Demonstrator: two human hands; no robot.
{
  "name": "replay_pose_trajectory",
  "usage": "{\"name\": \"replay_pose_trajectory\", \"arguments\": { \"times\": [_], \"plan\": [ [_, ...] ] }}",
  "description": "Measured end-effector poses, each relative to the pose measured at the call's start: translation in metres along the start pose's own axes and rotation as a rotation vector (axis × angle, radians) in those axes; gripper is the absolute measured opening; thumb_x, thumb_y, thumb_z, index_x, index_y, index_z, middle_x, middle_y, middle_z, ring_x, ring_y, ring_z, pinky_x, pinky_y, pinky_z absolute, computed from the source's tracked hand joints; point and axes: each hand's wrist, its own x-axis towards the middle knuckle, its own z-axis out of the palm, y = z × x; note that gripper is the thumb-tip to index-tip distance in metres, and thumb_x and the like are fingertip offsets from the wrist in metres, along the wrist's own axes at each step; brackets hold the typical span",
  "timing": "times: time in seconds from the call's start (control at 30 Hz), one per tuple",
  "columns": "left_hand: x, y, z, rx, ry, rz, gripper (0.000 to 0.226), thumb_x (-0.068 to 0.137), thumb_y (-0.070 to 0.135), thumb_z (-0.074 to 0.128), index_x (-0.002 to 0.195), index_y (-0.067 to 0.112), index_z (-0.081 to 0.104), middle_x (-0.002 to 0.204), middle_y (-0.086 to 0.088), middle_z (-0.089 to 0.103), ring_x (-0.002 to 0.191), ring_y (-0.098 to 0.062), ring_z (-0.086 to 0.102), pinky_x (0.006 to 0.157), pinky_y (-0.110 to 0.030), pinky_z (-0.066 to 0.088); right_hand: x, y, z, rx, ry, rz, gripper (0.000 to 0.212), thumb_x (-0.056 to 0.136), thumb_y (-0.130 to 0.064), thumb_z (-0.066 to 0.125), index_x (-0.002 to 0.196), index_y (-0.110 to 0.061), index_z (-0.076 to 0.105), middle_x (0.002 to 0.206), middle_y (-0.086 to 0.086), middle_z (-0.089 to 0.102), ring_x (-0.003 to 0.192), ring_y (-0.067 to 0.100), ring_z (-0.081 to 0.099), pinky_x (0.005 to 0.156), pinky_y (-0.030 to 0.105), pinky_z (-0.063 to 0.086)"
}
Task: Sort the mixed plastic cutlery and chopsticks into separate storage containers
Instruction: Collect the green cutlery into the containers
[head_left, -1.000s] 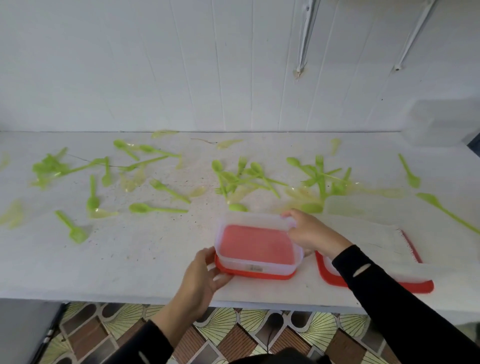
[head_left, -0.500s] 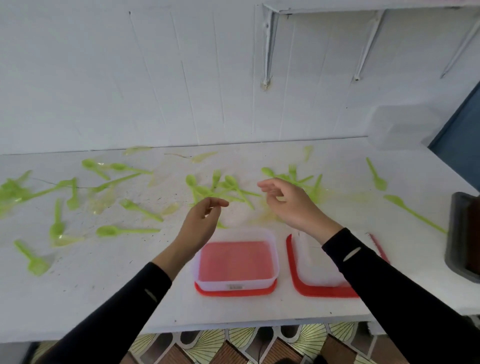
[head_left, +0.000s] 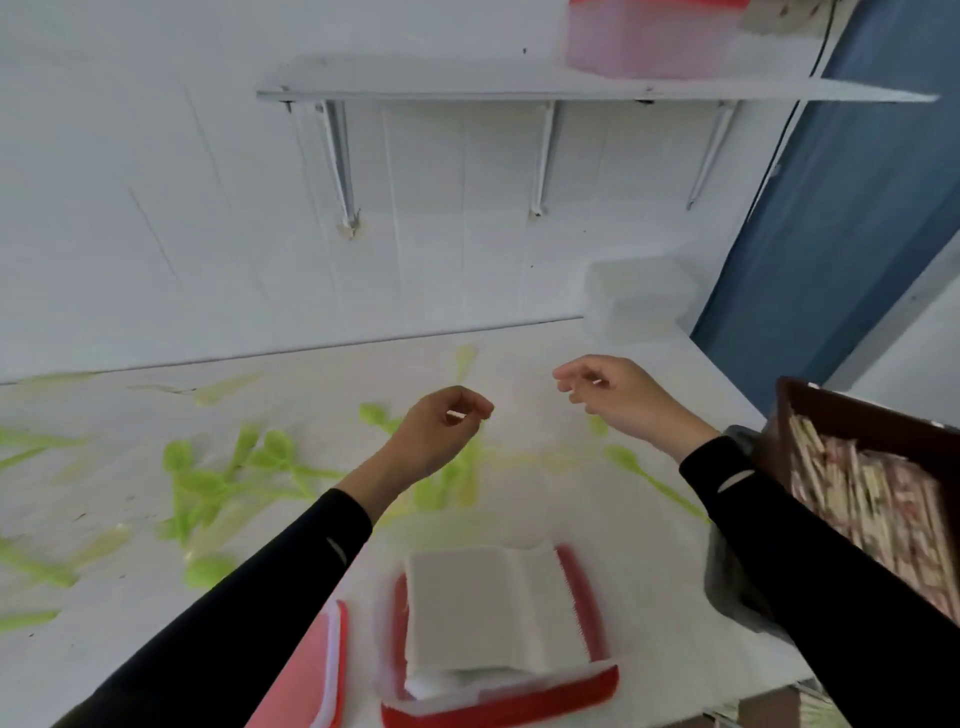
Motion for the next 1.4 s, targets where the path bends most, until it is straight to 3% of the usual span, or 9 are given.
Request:
{"name": "replay_pose_trajectory", "arguments": {
  "times": [0.13,0.37,0.5,0.6,0.77,0.9,1.0,1.17,1.4],
  "plan": [
    [0.048,0.002,0.036,0.191,-0.073,0.054,0.009,0.091,0.019,0.066,0.096,0.025,0.07,0.089,0.011,0.065,0.059,0.002,0.05,0.055,-0.008,0.038,0.025,0.045,-0.046,-0.023,0.02,0.088,0.021,0.098,-0.014,0.05,0.107,-0.023,0.067,0.104,-0.002,0.069,0.096,0.017,0.066,0.088,0.033,0.051],
    [0.103,-0.021,0.095,0.714,-0.384,0.052,0.039,0.087,0.037,0.072,0.124,0.029,0.062,0.115,0.007,0.055,0.103,-0.012,0.045,0.086,-0.026,0.038,0.056,0.102,-0.056,-0.105,-0.161,0.122,0.022,0.097,-0.016,0.048,0.106,-0.027,0.064,0.106,-0.004,0.068,0.099,0.016,0.064,0.076,0.023,0.048],
    [0.116,-0.03,0.113,0.847,-0.399,0.109,0.021,0.086,0.029,0.072,0.107,0.026,0.072,0.11,0.004,0.056,0.11,-0.017,0.048,0.089,-0.033,0.045,0.075,0.106,-0.034,-0.14,-0.307,0.076,0.021,0.095,-0.019,0.05,0.107,-0.028,0.065,0.109,-0.001,0.068,0.095,0.014,0.065,0.074,0.022,0.049],
    [0.119,-0.029,0.105,0.719,-0.296,0.138,0.01,0.091,0.021,0.065,0.1,0.018,0.069,0.099,0.005,0.059,0.105,-0.018,0.056,0.087,-0.033,0.046,0.091,0.099,-0.019,-0.139,-0.366,0.034,0.023,0.096,-0.02,0.049,0.112,-0.026,0.065,0.108,-0.002,0.068,0.095,0.013,0.065,0.074,0.022,0.049],
    [0.118,-0.026,0.041,0.216,0.253,0.036,0.01,0.096,0.006,0.049,0.099,0.014,0.042,0.085,0.006,0.069,0.07,0.0,0.066,0.07,-0.021,0.053,0.115,0.087,0.012,-0.221,-0.46,-0.046,0.025,0.097,-0.02,0.046,0.113,-0.027,0.065,0.107,-0.004,0.065,0.092,0.011,0.062,0.077,0.024,0.048],
    [0.087,-0.05,-0.027,0.254,0.368,-0.098,0.046,0.087,-0.008,0.036,0.123,0.018,0.048,0.093,0.005,0.065,0.062,-0.002,0.063,0.06,-0.027,0.052,0.116,0.069,0.056,-0.347,-0.625,-0.137,0.025,0.096,-0.035,0.056,0.114,-0.018,0.064,0.095,-0.008,0.06,0.09,0.012,0.057,0.077,0.025,0.042],
    [0.062,-0.071,-0.05,0.334,0.408,-0.182,0.048,0.085,-0.009,0.035,0.11,0.024,0.058,0.09,0.008,0.065,0.063,-0.005,0.057,0.058,-0.02,0.044,0.114,0.06,0.087,-0.485,-0.707,-0.124,0.05,0.086,-0.051,0.067,0.099,-0.003,0.064,0.09,0.012,0.065,0.077,0.015,0.052,0.078,0.038,0.049],
    [0.039,-0.089,-0.043,0.283,0.321,-0.267,0.025,0.091,0.007,0.054,0.096,0.029,0.064,0.086,0.01,0.066,0.064,-0.012,0.052,0.06,-0.021,0.044,0.128,0.059,0.102,-0.483,-0.787,-0.103,0.01,0.084,-0.022,0.063,0.08,-0.013,0.061,0.077,0.009,0.063,0.065,0.019,0.057,0.05,0.021,0.045],
    [0.051,-0.074,-0.002,0.303,-0.139,-0.113,0.008,0.082,0.032,0.079,0.086,0.029,0.073,0.082,0.007,0.07,0.07,-0.003,0.059,0.071,-0.022,0.048,0.178,0.051,0.053,-0.163,-0.447,-0.104,0.011,0.086,-0.019,0.063,0.092,-0.01,0.067,0.078,0.0,0.062,0.065,0.016,0.056,0.053,0.021,0.043]
  ]
}}
